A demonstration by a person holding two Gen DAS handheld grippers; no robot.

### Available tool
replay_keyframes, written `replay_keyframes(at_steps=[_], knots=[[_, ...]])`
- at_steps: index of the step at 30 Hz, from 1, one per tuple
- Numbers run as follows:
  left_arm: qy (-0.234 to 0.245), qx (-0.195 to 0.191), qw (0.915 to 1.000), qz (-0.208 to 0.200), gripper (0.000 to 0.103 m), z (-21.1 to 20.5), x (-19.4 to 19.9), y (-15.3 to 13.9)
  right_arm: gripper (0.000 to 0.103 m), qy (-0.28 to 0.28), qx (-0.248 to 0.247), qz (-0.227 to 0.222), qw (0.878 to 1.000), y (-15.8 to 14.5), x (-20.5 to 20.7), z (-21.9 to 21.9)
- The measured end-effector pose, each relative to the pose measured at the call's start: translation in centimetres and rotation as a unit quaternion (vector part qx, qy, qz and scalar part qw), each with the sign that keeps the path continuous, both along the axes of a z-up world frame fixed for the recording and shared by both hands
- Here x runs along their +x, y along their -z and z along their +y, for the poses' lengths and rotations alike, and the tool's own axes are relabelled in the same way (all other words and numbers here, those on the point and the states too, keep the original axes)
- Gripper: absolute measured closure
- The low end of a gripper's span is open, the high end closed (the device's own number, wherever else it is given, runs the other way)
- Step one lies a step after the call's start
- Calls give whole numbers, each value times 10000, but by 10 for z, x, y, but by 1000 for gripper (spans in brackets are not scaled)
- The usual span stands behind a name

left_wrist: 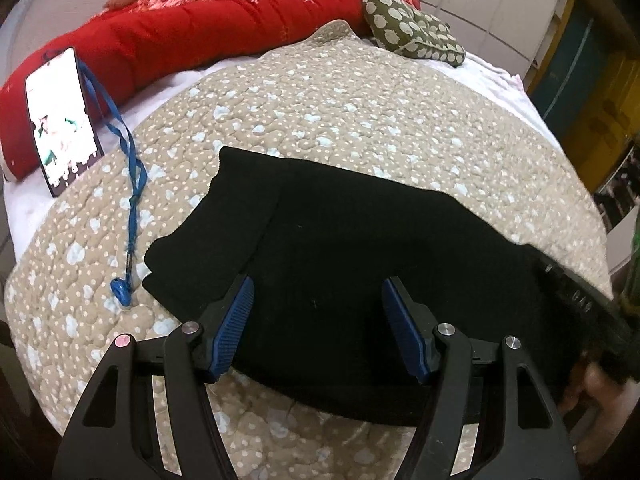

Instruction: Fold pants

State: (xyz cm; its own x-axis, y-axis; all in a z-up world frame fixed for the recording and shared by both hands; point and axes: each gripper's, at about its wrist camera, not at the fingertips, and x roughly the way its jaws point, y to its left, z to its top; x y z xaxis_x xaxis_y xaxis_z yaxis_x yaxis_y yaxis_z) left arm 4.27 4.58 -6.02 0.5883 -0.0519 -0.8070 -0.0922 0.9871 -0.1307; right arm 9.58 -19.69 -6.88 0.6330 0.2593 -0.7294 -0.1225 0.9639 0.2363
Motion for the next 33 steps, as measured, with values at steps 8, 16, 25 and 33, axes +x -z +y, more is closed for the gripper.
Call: replay_keyframes(at_steps=[8, 16, 25, 33], knots=[[-49, 49, 10000, 9, 36, -2, -1, -2, 90, 172, 254, -266, 9992, -38, -29, -9], [-32, 78, 10000, 35, 36, -3, -1, -2, 90, -942, 83, -220, 9953, -32, -41, 62], [-32, 180, 9998, 18, 36, -7, 1, 0, 90, -356, 211, 104, 9991, -8, 3, 56], [-20, 54, 10000, -69, 36, -10, -7, -10, 90, -496, -231, -171, 9984, -35, -47, 44]])
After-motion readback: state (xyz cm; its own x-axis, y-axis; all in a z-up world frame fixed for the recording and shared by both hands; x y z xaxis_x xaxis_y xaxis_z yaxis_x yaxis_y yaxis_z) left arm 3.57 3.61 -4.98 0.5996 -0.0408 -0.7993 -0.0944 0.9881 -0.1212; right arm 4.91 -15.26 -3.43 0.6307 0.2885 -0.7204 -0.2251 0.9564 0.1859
